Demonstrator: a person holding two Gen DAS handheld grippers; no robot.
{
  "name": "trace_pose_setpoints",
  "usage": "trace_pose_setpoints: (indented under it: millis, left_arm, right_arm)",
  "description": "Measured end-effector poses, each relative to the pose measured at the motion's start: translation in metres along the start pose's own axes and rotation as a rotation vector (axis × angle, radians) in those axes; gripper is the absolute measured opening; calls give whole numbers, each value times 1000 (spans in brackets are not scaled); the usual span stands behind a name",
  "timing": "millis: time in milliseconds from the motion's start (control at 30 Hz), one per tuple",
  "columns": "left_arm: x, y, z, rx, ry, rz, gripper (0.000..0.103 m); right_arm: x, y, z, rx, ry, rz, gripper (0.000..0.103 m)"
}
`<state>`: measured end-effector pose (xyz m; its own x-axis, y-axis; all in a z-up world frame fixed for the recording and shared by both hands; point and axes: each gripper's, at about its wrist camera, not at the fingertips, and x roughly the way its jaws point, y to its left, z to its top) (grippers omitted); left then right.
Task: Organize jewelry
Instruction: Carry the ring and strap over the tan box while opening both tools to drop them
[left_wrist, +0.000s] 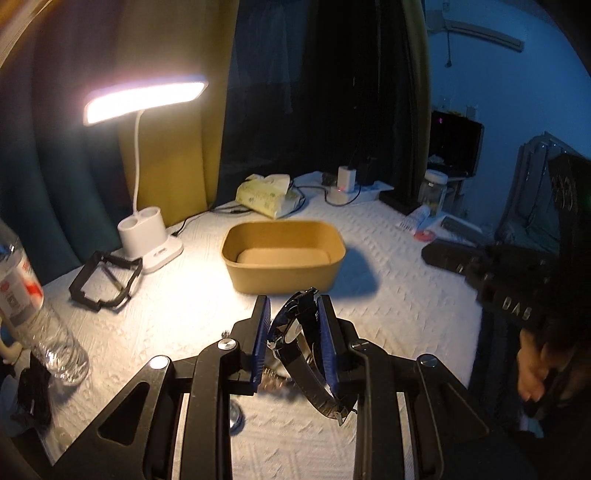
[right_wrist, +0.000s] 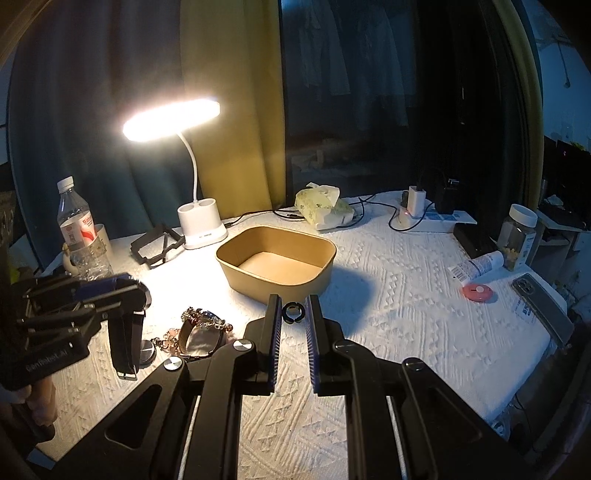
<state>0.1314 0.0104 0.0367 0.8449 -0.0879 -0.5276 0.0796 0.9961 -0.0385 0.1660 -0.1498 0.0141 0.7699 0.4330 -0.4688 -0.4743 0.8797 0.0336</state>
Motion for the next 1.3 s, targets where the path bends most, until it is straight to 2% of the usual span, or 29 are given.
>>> trace_pose_setpoints:
  millis: [333,800,1000,1300]
  left_arm:
    - [24,-12,41,19,-32,17,27]
    - [57,-1,90,-7,-100,3,27]
    - [75,7,98,-19,-103,-20,27]
    - [118,12,88,-37,-43,-35,28]
  right_arm:
    - [14,-16,25,-1,-21,-5,12]
    - [45,-23,66,-25,-33,-36,12]
    - [63,-24,72,-28,-16,-47,12]
    - [109,-28,64,-1,61,-22,12]
